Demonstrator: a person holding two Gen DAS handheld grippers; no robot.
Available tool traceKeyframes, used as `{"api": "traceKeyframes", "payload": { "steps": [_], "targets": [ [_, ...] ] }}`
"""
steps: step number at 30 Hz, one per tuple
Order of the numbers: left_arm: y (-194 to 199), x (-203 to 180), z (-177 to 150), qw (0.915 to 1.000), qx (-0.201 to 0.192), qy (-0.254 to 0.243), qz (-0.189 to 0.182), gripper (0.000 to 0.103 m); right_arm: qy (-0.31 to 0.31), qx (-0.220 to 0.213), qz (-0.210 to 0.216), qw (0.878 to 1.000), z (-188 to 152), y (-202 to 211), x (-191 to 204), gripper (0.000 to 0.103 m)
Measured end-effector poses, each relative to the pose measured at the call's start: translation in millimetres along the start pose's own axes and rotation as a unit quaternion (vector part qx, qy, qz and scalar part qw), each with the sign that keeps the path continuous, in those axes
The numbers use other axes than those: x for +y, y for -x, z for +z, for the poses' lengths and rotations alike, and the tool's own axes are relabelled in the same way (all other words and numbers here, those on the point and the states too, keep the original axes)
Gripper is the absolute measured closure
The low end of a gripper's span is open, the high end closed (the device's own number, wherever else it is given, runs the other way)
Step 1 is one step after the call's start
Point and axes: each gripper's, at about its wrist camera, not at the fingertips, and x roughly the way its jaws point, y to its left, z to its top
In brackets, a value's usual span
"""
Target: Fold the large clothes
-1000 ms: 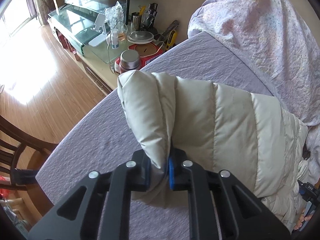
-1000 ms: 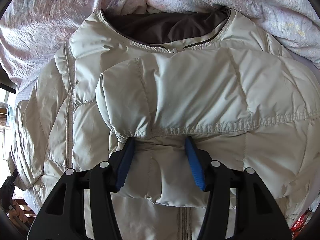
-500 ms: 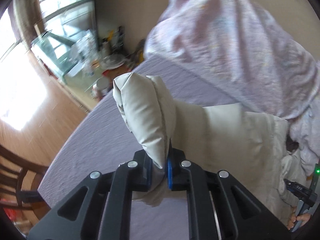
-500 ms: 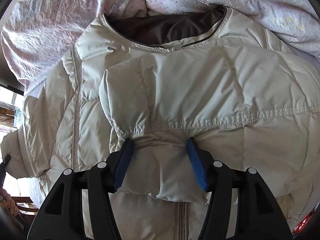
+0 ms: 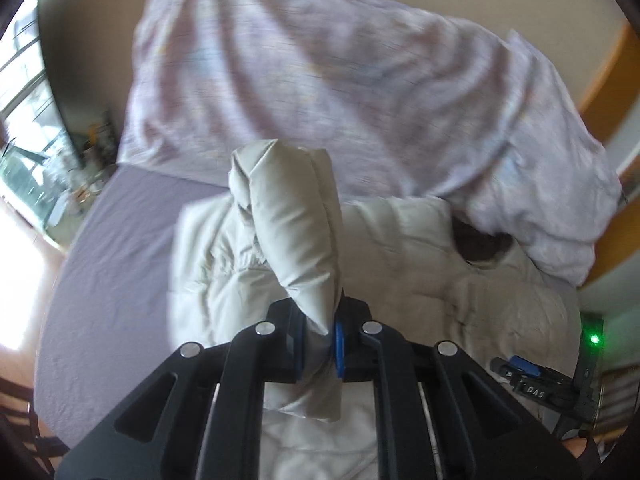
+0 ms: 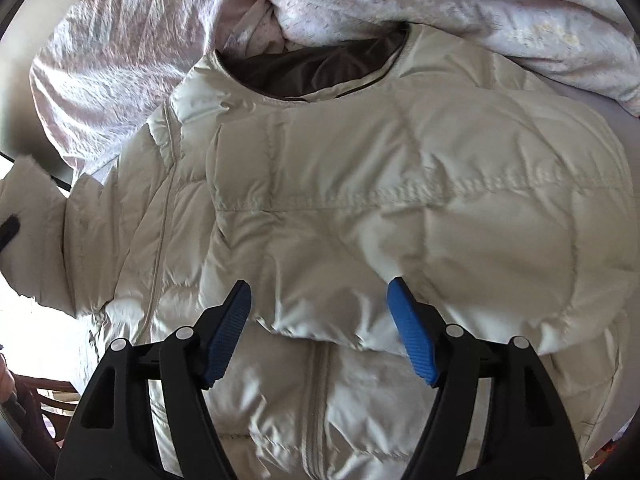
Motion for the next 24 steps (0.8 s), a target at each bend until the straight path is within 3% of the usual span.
{"api": "traceKeyframes", "payload": {
  "steps": [15,24],
  "targets": [
    [-32.6,-164.4,-31.9,0.9906,0.044,-0.1,-0.083,0.092,-0.01,-0.038,-0.021,0.999,-16.6,37.8,-52.2,0.03],
    [-66.2,-209.1,-56.7,0.9853,0.09,-0.117,-0.085,0.089,-0.032,-0.043,-0.03,0.998,-19.9,45.7,-82.0,0.03]
  ]
}}
